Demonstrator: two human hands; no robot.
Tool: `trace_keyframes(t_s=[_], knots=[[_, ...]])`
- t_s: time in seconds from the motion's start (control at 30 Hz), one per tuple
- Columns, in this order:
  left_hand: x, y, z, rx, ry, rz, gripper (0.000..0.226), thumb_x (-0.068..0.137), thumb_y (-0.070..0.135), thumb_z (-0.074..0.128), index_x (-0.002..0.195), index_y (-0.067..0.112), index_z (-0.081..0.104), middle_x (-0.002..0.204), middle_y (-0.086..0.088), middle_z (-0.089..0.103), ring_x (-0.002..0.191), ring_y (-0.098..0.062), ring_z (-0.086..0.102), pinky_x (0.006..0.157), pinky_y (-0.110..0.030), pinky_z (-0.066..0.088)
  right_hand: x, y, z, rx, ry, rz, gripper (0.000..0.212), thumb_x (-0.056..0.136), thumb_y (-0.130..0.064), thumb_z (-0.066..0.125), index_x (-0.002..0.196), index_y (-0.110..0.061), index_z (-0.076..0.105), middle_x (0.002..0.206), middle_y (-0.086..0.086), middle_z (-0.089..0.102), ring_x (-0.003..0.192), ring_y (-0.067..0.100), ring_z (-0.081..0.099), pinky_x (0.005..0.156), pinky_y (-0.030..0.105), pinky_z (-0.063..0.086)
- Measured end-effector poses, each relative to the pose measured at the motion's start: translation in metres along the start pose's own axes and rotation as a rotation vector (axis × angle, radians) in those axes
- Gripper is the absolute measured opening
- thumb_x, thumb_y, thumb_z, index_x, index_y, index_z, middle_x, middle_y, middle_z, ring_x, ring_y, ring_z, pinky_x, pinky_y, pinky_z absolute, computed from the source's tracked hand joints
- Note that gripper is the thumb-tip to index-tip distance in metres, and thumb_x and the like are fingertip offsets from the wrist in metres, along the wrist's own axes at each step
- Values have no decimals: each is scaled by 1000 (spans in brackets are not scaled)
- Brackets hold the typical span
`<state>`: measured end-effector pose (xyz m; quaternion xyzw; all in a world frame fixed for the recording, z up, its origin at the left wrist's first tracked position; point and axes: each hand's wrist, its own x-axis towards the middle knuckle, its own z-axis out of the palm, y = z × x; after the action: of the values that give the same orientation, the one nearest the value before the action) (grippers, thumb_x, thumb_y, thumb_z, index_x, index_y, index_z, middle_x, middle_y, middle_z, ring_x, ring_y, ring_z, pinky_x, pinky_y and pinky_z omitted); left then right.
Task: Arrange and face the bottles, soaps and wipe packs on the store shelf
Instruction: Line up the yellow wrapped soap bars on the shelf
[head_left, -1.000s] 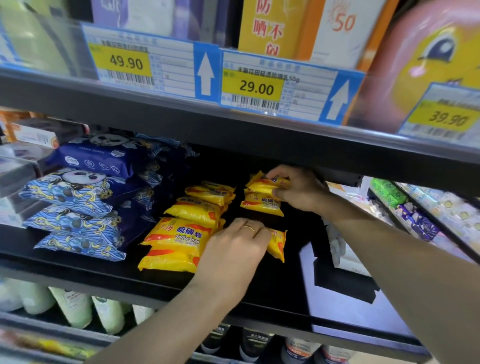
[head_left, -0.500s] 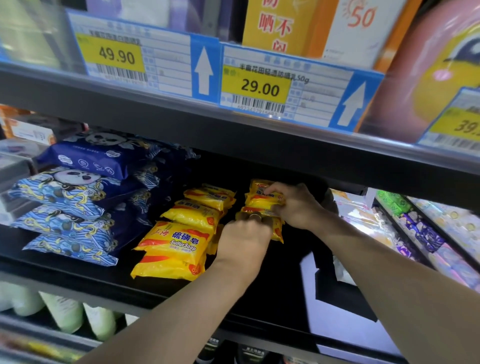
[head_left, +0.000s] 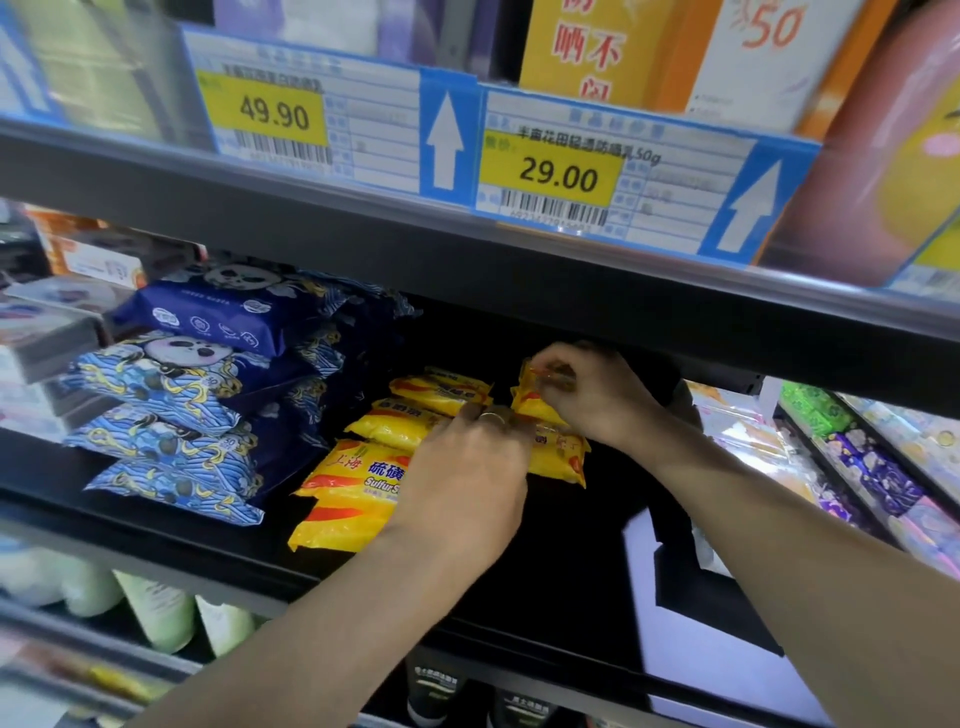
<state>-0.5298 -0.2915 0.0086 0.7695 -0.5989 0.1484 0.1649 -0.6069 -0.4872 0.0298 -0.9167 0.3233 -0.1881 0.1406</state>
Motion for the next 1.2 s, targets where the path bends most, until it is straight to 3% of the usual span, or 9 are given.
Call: trace_keyframes(t_s=[0.1, 0.2, 0.37, 0.5, 0.63, 0.77, 0.9, 1.03, 1.2], knots=[[-24, -26, -8, -39, 45, 31, 37, 92, 25, 65, 128, 20, 66, 119, -2, 68, 108, -25, 61, 90, -38, 55, 8, -32, 5, 43, -105, -57, 28, 98, -39, 66, 125, -37, 64, 126, -13, 61, 111, 5, 54, 91, 24, 44], [-45, -50, -13, -29, 49, 50, 39, 95, 30, 51, 131, 21, 63, 129, -2, 65, 118, -25, 58, 99, -42, 52, 15, -59, 17, 75, -190, -79, 34, 98, -41, 66, 131, -35, 63, 130, -9, 59, 112, 7, 52, 84, 22, 38], [-69, -76, -10, 14, 65, 119, 47, 97, 34, 40, 134, 17, 64, 134, -3, 63, 121, -26, 58, 97, -42, 53, 26, -81, 34, 37, -270, -95, 39, 99, -44, 63, 137, -32, 60, 143, -2, 56, 130, 20, 53, 100, 27, 43], [-81, -83, -12, -61, -2, 106, 54, 101, 47, 36, 143, 19, 56, 142, 2, 58, 132, -19, 53, 108, -39, 49, 33, -85, 44, -8, -343, -40, 43, 99, -44, 63, 140, -36, 55, 147, -1, 52, 130, 23, 53, 108, 39, 47], [-85, -99, -9, -107, -74, 146, 66, 86, 20, 54, 152, 18, 47, 154, 2, 49, 143, -16, 44, 118, -30, 36, 34, -84, 50, 12, -311, -28, 40, 98, -36, 66, 137, -37, 57, 147, -2, 52, 130, 22, 53, 108, 42, 48], [-79, -104, -8, -53, -57, 182, 74, 66, 3, 90, 135, 12, 66, 135, -4, 67, 120, -24, 66, 94, -39, 60, 30, -83, 53, 28, -270, -31, 37, 100, -33, 64, 135, -40, 57, 146, -3, 53, 132, 21, 52, 109, 43, 47], [-79, -107, -10, -102, -15, 207, 64, 72, 10, 91, 132, 17, 69, 131, 2, 70, 116, -21, 68, 94, -34, 59, 21, -81, 47, 52, -228, -49, 35, 100, -32, 64, 132, -44, 57, 145, -6, 53, 130, 21, 52, 108, 43, 47], [-81, -108, -12, -203, -19, 133, 54, 92, 17, 74, 142, 30, 61, 143, 14, 60, 133, -11, 54, 105, -22, 40, 11, -76, 35, 71, -175, -76, 33, 100, -30, 64, 129, -45, 57, 143, -5, 54, 130, 21, 52, 108, 45, 48], [-79, -106, -8, -65, 16, 148, 61, 67, 1, 92, 123, 19, 75, 120, 2, 76, 105, -24, 74, 73, -36, 65, -2, -70, 15, 72, -124, -77, 32, 100, -29, 64, 127, -45, 58, 140, -3, 56, 128, 21, 53, 107, 43, 48]])
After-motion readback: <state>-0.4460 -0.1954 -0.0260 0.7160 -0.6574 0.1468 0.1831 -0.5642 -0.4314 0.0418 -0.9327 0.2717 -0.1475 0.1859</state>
